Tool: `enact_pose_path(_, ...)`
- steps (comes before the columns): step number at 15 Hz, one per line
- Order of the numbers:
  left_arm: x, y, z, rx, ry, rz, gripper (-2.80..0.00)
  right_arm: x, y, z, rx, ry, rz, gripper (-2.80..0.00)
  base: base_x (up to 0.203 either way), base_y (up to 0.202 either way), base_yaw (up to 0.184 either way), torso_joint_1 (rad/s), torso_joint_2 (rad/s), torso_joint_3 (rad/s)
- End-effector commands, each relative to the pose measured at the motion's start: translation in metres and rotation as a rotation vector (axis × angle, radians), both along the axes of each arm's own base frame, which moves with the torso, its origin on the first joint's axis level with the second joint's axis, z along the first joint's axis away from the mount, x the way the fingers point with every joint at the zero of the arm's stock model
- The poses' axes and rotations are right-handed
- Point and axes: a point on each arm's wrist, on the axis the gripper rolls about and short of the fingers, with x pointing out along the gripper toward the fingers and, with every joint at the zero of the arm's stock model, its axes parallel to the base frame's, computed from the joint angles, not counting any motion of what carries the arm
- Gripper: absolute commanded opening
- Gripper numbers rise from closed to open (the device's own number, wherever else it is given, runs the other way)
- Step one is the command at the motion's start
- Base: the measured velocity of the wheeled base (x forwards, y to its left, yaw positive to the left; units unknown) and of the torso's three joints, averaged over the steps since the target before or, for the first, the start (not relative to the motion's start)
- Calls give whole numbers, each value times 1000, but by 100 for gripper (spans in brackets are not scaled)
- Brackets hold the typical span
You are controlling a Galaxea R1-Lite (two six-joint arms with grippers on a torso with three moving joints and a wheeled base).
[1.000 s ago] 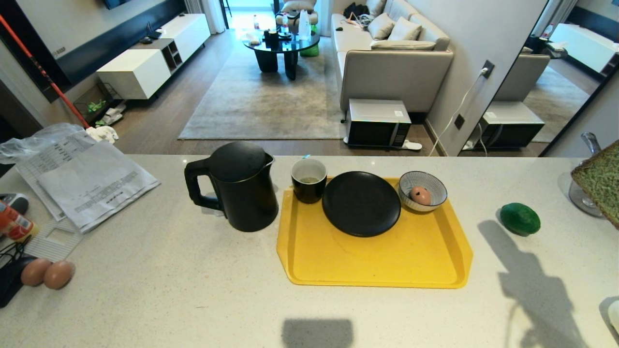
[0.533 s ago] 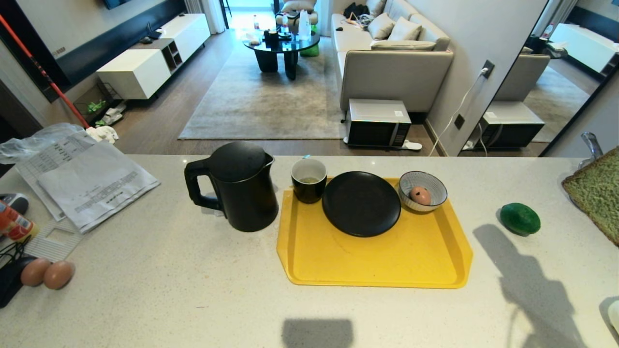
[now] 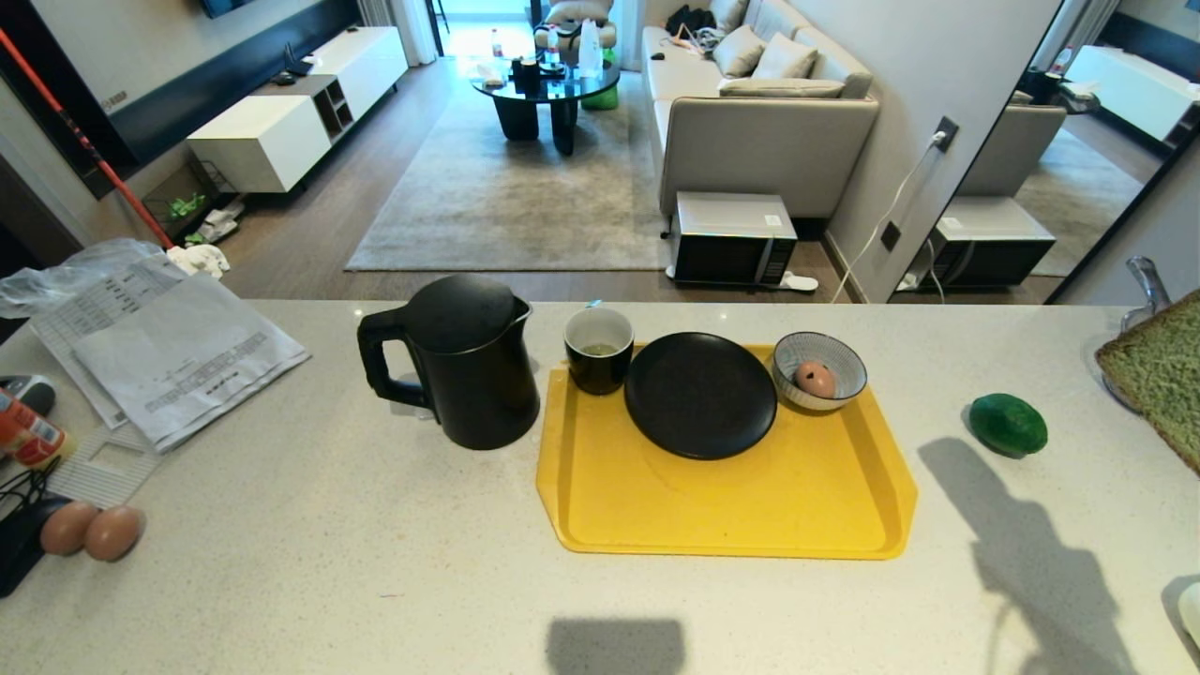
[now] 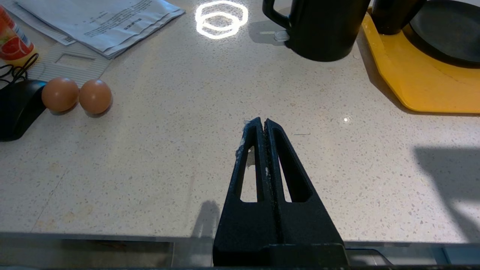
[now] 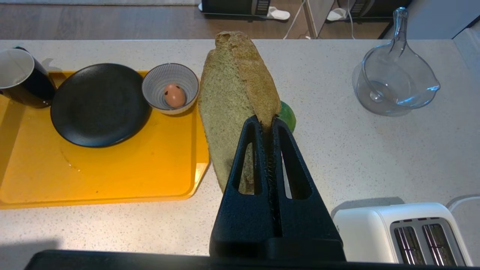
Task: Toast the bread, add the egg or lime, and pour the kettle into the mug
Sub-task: Put the bread slices in the toaster
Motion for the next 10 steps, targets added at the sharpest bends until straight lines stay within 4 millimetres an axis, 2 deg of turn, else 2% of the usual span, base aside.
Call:
enact_pose_path(1,1,0,-4,0,11,1,-280,-1,0,1,0,-2,-3,-280,0,0,0,0,0,0)
enact_pose_path(6,1,0,-4,0,11,1,-280,-2,0,1,0,-6,-1,-280,0,0,0,0,0,0)
enact_pose_path(10,1,0,-4,0,11,1,-280,-2,0,2,0,-9,-3,-280,0,0,0,96,-158,-77)
